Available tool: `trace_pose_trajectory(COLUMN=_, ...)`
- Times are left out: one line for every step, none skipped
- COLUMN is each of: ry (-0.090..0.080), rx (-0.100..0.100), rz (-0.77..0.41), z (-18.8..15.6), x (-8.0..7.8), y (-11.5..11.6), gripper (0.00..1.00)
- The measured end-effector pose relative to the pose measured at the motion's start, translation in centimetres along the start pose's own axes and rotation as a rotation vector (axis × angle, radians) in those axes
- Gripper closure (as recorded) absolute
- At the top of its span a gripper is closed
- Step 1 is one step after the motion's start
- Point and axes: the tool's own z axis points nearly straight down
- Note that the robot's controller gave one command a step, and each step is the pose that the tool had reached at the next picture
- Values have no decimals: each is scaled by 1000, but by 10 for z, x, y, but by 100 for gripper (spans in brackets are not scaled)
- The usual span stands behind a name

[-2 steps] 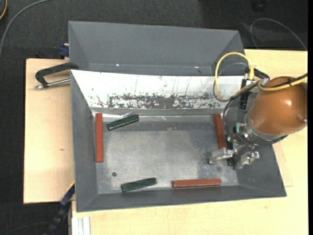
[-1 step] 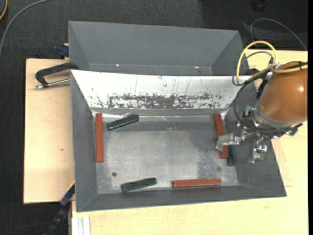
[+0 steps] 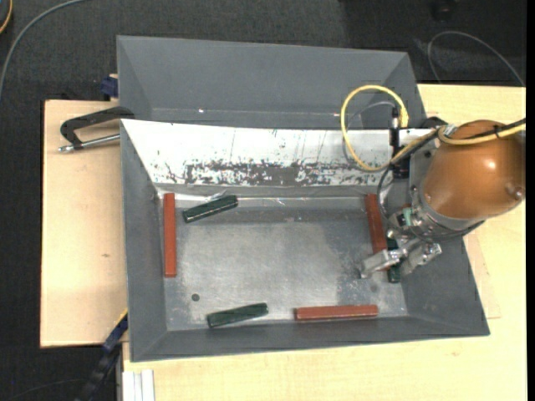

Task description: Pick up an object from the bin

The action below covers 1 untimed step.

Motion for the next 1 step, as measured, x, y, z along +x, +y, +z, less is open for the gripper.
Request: trace_pose_trajectory(ry=4, rx=2, rz=0, z=-1, x=2, y=0, gripper=100)
